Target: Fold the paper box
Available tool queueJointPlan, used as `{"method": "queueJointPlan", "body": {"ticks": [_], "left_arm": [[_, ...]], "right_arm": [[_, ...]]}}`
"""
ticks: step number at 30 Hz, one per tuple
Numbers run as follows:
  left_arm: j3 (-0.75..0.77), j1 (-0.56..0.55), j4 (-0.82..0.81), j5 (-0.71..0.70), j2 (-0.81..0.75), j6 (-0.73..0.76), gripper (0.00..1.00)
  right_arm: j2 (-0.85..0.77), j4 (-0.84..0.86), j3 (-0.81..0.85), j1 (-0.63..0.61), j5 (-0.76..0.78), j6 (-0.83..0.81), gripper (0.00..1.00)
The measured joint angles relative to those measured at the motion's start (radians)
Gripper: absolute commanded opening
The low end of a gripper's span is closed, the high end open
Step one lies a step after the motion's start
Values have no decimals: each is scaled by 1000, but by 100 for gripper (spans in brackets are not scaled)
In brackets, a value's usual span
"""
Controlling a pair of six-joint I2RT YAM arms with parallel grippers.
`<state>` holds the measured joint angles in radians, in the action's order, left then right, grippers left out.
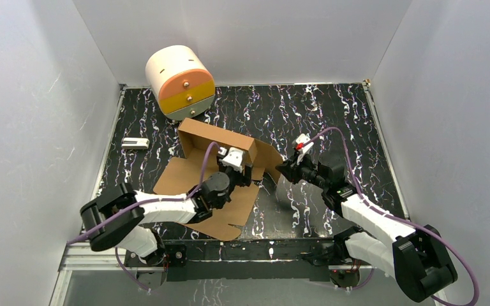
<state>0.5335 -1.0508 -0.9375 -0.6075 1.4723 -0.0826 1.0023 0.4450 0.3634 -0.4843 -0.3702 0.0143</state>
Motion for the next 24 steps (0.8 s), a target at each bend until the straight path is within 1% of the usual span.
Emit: {"method": "queueJointPlan", "body": {"ticks": [4, 8, 12, 16, 24], "left_arm": [[-79, -5, -6, 64, -70, -7, 76], [-123, -16, -4, 112, -59, 9, 82], [-124, -20, -6, 138, 7, 34, 84], [-102, -20, -25, 156, 113, 52, 84], [-28, -20, -138, 145, 282, 102, 84]], "right_arm": [[6, 0, 0, 0, -5, 0, 24], [13, 3, 0, 0, -10, 0, 25], [17, 7, 0, 0, -15, 0, 25], [19, 7, 0, 0, -19, -19, 25], [19, 7, 0, 0, -23, -30, 26]]}}
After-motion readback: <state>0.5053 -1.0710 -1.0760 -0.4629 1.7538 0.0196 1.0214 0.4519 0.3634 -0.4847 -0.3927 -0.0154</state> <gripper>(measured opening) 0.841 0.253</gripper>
